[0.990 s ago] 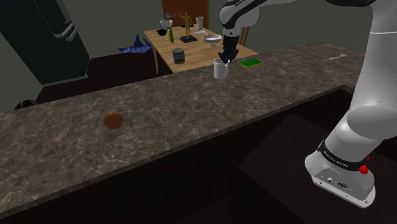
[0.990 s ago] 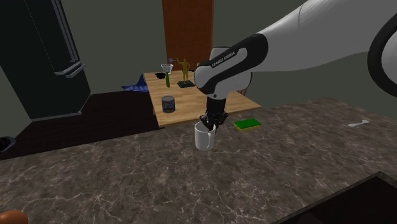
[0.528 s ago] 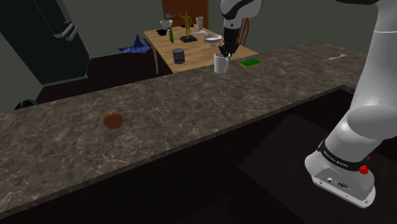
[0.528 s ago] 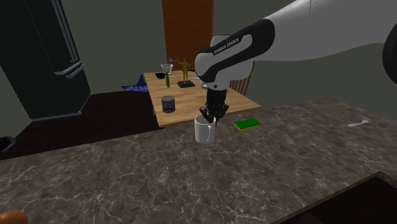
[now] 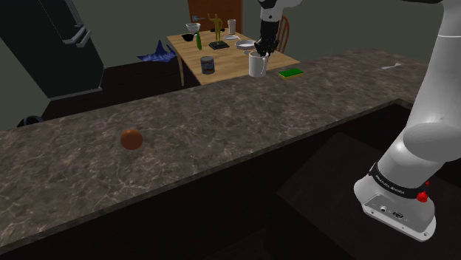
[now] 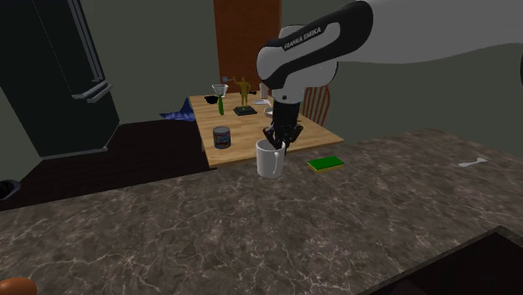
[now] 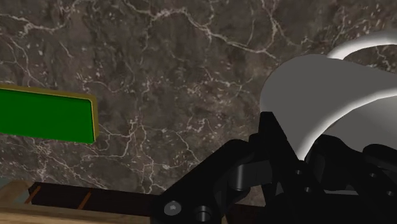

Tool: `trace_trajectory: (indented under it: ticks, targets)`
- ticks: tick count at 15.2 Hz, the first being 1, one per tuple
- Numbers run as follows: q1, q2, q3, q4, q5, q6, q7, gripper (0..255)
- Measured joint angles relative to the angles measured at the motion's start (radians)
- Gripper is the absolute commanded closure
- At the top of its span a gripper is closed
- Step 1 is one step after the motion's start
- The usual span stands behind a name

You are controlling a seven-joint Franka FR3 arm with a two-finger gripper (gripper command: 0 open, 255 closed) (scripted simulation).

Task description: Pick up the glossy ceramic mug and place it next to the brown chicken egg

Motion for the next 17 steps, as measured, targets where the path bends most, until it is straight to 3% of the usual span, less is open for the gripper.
trace_trajectory:
  ticks: [11,17]
  targets:
    - [-0.003,-0.019,-0.003,0.118,-0.007,-0.137,0.009,255]
    - [0.066,-0.064,0.036,0.072,-0.024,-0.128,0.117,255]
